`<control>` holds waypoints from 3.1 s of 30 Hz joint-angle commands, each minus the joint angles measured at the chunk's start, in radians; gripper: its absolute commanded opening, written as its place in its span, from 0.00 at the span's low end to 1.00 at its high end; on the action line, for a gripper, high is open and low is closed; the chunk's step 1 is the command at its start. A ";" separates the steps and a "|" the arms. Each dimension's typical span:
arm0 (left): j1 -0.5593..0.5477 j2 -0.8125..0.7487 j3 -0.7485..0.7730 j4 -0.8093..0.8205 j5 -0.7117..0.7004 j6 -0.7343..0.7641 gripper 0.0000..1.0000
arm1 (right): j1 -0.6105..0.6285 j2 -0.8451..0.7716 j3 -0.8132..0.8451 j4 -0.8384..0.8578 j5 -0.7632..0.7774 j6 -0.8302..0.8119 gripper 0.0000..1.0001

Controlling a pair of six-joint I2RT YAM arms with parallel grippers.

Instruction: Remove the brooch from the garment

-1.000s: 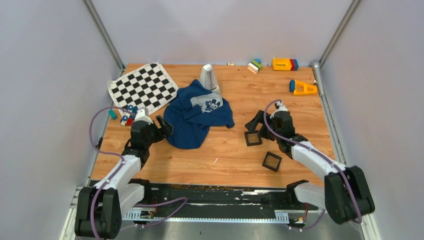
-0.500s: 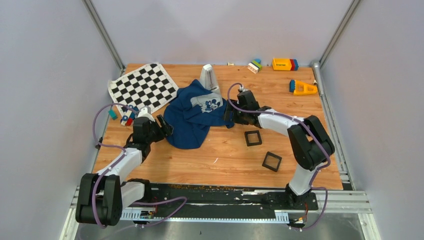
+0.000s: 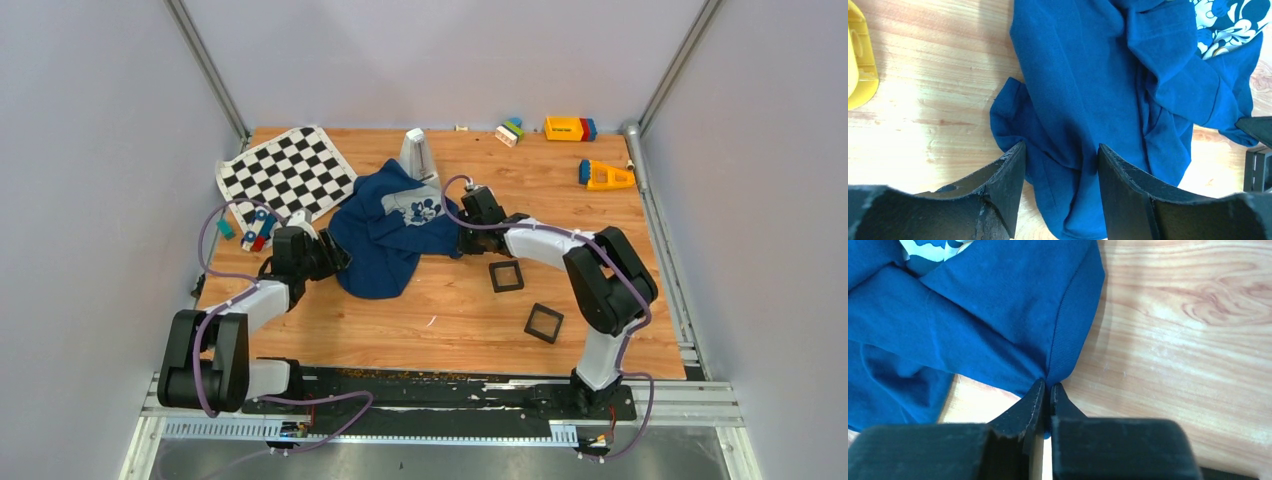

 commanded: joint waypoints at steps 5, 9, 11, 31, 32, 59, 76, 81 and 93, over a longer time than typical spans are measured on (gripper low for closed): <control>-0.001 0.028 0.055 0.071 0.057 0.028 0.59 | 0.004 -0.283 -0.160 0.083 0.064 -0.056 0.00; -0.001 0.057 0.067 0.080 0.091 0.043 0.37 | 0.004 -0.364 -0.181 0.053 0.100 -0.069 0.00; -0.002 0.074 0.081 0.069 0.106 0.050 0.27 | 0.004 -0.402 -0.192 0.034 0.102 -0.054 0.00; 0.214 -0.178 0.162 -0.351 -0.165 -0.039 0.00 | 0.132 -0.783 -0.485 -0.202 -0.122 0.124 0.00; 0.246 -0.180 0.171 -0.368 -0.169 -0.044 0.00 | 0.175 -0.794 -0.492 -0.202 -0.123 0.126 0.00; 0.286 -0.285 0.174 -0.525 -0.112 -0.045 0.84 | 0.158 -0.110 0.063 -0.210 0.057 0.008 0.57; 0.286 0.113 0.191 -0.282 0.087 -0.052 0.22 | 0.065 -0.046 0.185 -0.261 0.025 0.030 0.00; 0.286 0.044 0.250 -0.331 0.131 -0.049 0.00 | -0.044 -0.175 0.274 -0.322 -0.029 -0.029 0.00; 0.287 -0.436 0.344 -0.679 0.117 -0.024 0.00 | -0.060 -0.528 0.258 -0.402 -0.021 -0.077 0.00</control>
